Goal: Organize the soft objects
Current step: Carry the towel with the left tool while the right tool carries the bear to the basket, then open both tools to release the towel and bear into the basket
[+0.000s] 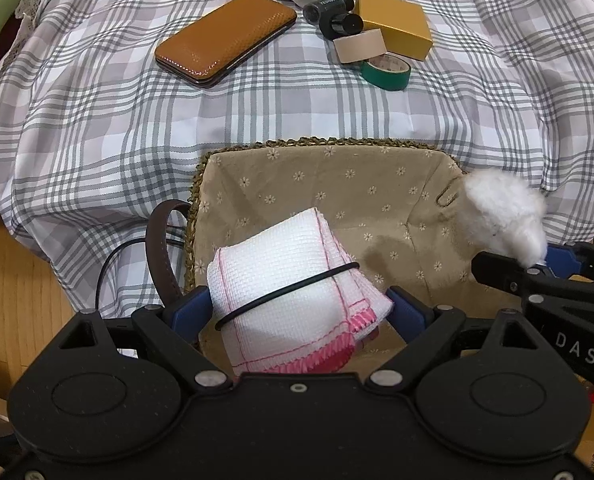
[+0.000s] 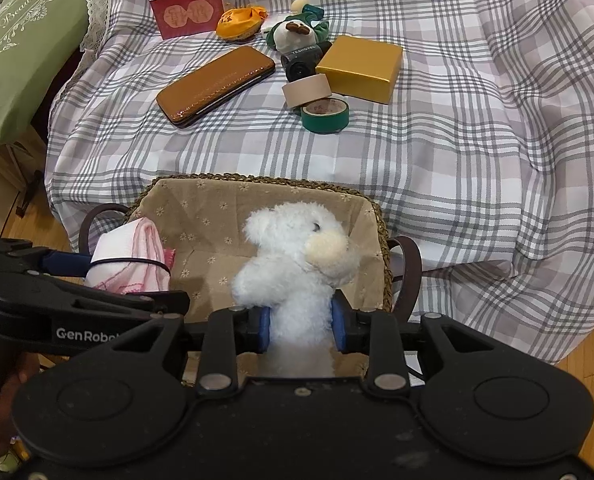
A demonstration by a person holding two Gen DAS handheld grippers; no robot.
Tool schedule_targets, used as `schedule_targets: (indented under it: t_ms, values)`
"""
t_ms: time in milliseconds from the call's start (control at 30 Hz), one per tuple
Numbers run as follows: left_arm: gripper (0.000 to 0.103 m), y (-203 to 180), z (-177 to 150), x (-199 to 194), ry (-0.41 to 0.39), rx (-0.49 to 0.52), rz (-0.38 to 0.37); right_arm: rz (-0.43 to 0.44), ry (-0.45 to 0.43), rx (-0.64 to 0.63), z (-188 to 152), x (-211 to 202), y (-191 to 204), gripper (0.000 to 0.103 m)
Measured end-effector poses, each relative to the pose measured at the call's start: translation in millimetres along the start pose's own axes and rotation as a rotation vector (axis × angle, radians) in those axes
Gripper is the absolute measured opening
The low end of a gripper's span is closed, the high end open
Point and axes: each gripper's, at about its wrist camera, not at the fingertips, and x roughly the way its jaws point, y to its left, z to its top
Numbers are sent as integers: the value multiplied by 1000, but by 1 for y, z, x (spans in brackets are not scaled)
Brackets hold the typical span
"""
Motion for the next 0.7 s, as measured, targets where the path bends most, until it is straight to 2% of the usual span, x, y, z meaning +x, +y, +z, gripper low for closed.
schedule_targets:
  t_ms: [267,333,700]
  values:
    - [90,1,1,3,19,-7,-8,4,-3,4,2,2,1,31]
    - [91,0,0,4,22,-5,-2,-3,0,9,2,3,0,34]
    - [93,0,-2,5,18,4,26,-11,9,34,2,7,-1,38]
